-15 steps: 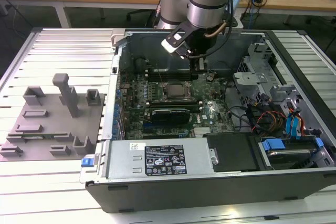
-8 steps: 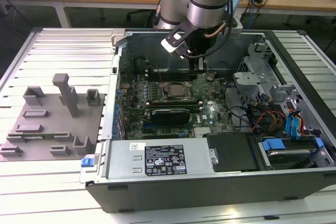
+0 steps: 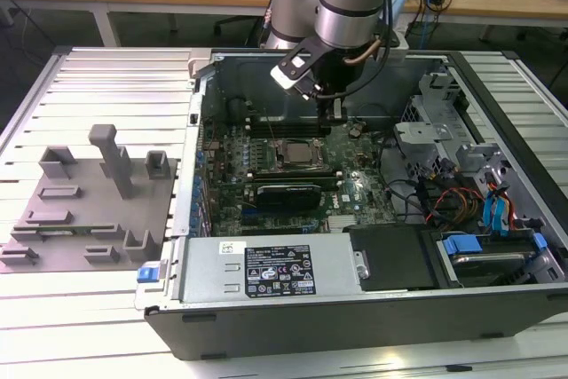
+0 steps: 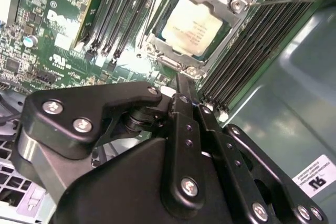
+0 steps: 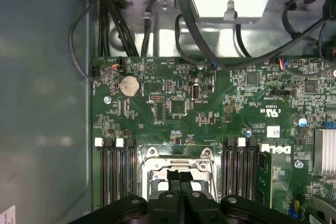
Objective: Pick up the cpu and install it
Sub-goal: 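Close the cpu cover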
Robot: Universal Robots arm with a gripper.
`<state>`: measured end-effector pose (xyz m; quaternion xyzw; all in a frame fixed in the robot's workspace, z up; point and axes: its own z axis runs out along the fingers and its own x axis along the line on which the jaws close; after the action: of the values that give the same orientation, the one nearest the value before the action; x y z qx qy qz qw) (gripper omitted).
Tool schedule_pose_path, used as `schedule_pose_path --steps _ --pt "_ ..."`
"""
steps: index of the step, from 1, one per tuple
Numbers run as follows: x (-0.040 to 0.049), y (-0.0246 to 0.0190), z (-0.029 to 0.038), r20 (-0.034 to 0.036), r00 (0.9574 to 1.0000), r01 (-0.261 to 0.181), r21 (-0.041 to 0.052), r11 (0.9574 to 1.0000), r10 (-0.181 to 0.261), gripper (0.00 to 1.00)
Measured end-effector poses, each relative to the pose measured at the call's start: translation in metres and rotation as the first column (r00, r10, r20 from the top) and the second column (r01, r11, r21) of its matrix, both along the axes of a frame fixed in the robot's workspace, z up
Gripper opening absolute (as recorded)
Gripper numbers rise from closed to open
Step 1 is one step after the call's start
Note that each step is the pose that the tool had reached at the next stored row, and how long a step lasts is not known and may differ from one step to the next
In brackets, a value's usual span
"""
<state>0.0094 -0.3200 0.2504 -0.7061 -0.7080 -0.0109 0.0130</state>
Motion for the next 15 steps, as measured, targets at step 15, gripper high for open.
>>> schedule_pose_path --steps 15 --pt "-0.0264 -0.0022 -0.013 0.0 1.0 0.001 0.0 1.0 -0.001 0.11"
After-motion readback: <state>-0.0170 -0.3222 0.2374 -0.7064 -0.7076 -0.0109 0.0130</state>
